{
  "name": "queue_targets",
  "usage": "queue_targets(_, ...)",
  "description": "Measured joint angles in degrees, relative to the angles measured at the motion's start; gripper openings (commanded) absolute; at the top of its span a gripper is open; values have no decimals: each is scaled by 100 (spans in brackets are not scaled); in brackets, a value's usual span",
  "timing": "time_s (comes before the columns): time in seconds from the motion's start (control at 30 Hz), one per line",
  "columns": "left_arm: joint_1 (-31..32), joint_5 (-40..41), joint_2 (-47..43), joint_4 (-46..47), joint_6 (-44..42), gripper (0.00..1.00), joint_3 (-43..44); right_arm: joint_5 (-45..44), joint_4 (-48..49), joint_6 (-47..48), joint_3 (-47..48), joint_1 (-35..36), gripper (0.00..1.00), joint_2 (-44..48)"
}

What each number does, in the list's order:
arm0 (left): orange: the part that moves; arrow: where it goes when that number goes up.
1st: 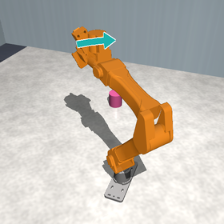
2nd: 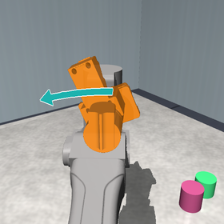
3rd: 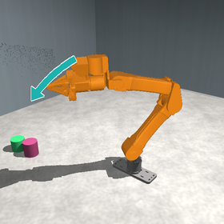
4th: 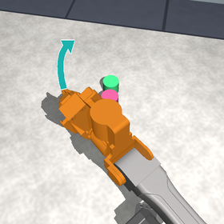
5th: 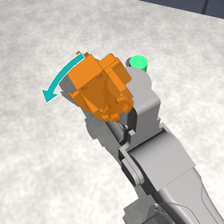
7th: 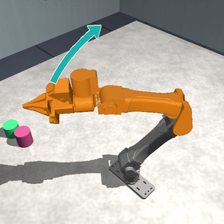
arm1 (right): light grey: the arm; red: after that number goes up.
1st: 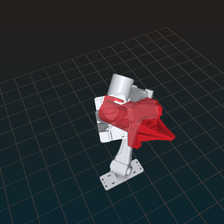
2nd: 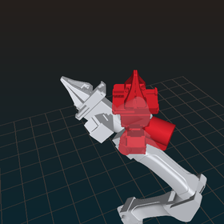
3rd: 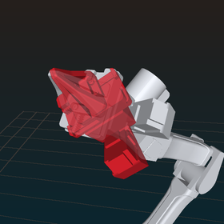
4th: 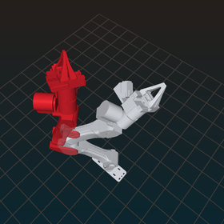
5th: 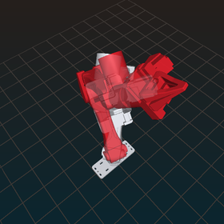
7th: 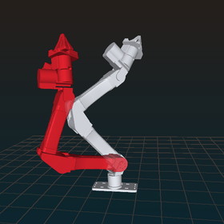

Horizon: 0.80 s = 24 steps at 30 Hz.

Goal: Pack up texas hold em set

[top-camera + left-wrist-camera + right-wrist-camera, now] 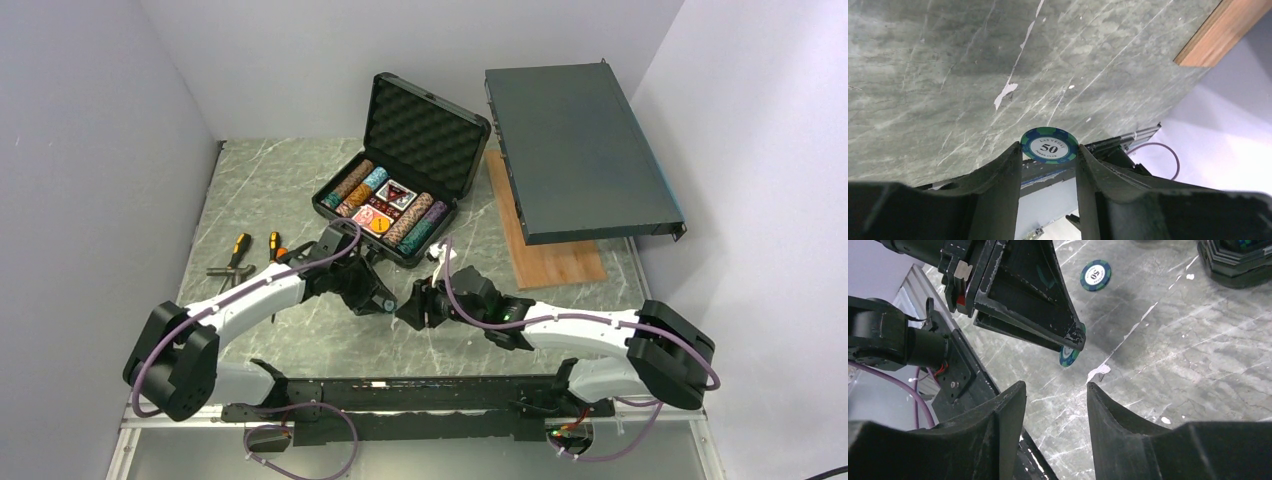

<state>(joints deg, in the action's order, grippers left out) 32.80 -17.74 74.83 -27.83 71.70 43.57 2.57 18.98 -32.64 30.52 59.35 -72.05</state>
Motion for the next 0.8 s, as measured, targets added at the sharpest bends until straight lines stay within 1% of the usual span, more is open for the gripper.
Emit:
queue_targets(0.23, -127, -573, -87, 479, 87, 43, -437, 0, 13, -68, 146, 52, 49, -273)
queue_targets(0.5, -127, -824, -225, 717, 96, 43, -472, -44, -15, -85, 428, 146, 41, -688)
queue_targets(0.6, -131, -846, -295, 752, 96, 43, -490, -109, -50, -85, 492, 173, 33, -743)
queue_targets(0.7, -140, -859, -313, 778, 96, 44, -525, -208, -96, -92, 525, 188, 23, -820)
queue_targets(0.73, -140, -859, -313, 787, 96, 44, -544, -267, -129, -96, 535, 199, 20, -848)
queue_targets(0.8, -149, -863, -328, 787, 96, 44, -592, -369, -181, -98, 557, 208, 10, -901)
